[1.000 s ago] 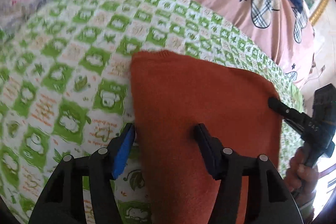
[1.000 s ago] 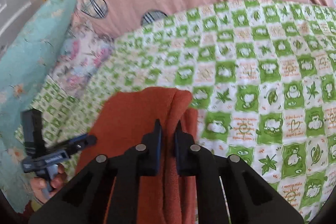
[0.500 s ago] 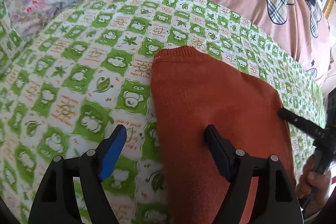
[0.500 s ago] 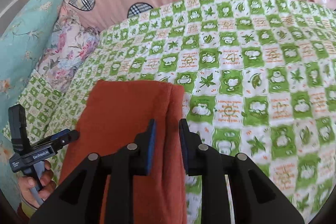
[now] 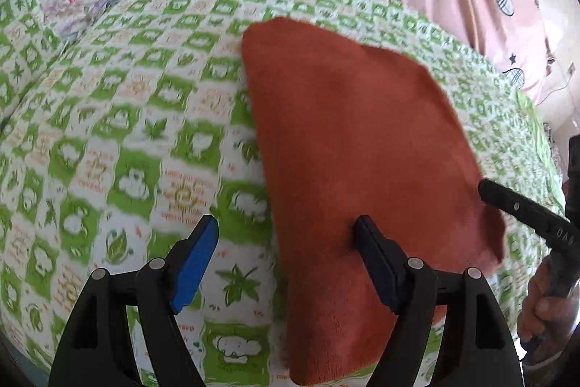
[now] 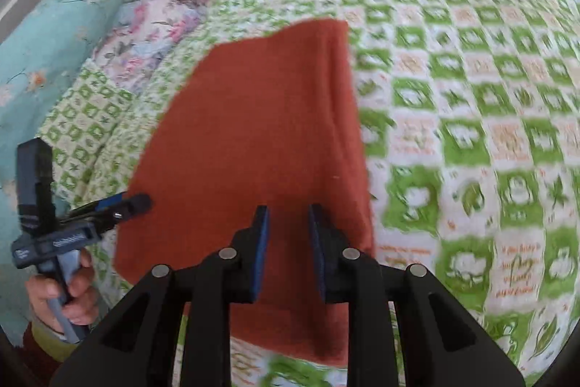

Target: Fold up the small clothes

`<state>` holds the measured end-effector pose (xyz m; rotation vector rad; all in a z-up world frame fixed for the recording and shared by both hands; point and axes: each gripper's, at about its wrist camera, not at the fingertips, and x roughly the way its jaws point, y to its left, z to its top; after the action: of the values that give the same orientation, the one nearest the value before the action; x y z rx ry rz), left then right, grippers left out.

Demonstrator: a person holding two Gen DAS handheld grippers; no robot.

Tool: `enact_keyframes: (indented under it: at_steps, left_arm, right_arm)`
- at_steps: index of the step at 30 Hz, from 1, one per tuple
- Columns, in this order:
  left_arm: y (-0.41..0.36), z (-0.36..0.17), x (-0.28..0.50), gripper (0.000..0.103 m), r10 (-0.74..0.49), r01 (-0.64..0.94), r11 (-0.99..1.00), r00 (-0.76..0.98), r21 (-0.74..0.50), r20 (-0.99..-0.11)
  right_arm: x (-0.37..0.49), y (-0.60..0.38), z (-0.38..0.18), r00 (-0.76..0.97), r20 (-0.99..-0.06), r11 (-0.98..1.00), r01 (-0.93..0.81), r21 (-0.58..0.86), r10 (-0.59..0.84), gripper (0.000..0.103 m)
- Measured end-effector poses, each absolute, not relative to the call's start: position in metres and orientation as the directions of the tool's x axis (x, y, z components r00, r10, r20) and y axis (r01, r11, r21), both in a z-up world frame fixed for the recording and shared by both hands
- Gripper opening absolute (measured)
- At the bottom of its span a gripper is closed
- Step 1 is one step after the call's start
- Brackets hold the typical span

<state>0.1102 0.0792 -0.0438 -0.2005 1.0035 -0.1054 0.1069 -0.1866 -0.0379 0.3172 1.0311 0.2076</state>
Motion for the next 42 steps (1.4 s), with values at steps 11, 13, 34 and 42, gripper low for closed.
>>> enact_keyframes:
  at_steps: [11, 13, 34, 42]
  left_arm:
    - [0.074, -0.021, 0.072, 0.08, -0.172, 0.025, 0.981, 0.58, -0.193, -0.796]
    - [0.075, -0.017, 0.06, 0.082, -0.155, 0.013, 0.983, 0.591, -0.182, -0.792]
    - [0.054, -0.024, -0.025, 0.085, -0.1, 0.114, 0.993, 0.567, -0.042, -0.818]
    - [0.053, -0.023, -0.02, 0.085, -0.083, 0.13, 0.992, 0.583, -0.008, -0.809]
  right_arm:
    - [0.073, -0.186, 0.001, 0.561, -0.768, 0.937, -0.04, 0.347, 0.308, 0.031]
    - [0.064, -0.182, 0.003, 0.556, -0.771, 0.94, -0.053, 0.338, 0.309, 0.041]
    - [-0.016, -0.168, 0.001, 0.5, -0.826, 0.966, -0.153, 0.21, 0.259, 0.1]
    - [-0.007, -0.164, -0.003, 0.491, -0.838, 0.97, -0.161, 0.182, 0.238, 0.1]
